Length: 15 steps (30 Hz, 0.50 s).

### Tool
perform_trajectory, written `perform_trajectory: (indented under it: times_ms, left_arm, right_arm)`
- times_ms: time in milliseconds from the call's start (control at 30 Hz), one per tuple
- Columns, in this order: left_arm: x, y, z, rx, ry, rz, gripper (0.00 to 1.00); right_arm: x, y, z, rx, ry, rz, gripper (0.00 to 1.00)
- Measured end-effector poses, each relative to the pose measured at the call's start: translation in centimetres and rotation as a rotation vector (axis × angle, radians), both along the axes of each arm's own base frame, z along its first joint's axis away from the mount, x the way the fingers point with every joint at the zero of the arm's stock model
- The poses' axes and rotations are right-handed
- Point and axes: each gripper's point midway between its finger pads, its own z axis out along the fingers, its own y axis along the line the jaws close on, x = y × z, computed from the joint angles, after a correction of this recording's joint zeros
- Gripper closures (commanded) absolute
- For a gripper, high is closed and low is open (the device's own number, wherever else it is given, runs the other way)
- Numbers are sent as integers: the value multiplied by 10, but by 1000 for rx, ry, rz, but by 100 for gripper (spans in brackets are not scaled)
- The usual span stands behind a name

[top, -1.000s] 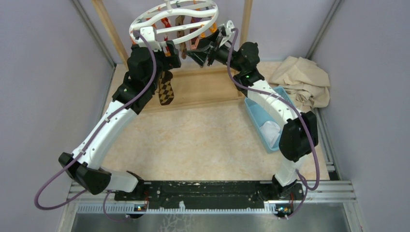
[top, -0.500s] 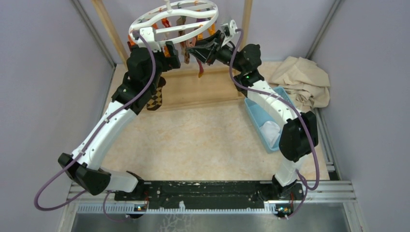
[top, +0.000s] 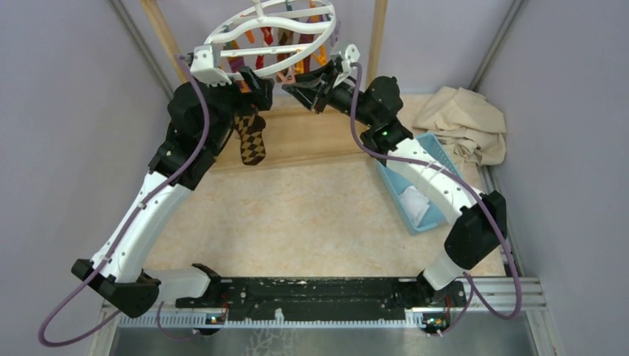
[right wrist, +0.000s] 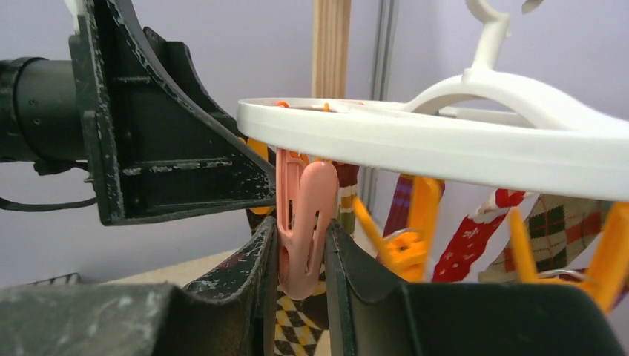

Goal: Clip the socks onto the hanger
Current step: Open the clamp at the hanger.

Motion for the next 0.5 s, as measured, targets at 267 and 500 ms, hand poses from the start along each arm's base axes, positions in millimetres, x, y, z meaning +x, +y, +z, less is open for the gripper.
perform_trajectory:
  times_ms: [267,500]
  left_arm:
    - [-18,-18,12,-155,18,-115,5]
    - [-22,-29,7,-211,68,-179,4]
  right_arm:
    - [-15,5,6,-44,-45,-71,100]
    - [-8,4,-3,-79,-36,-118,100]
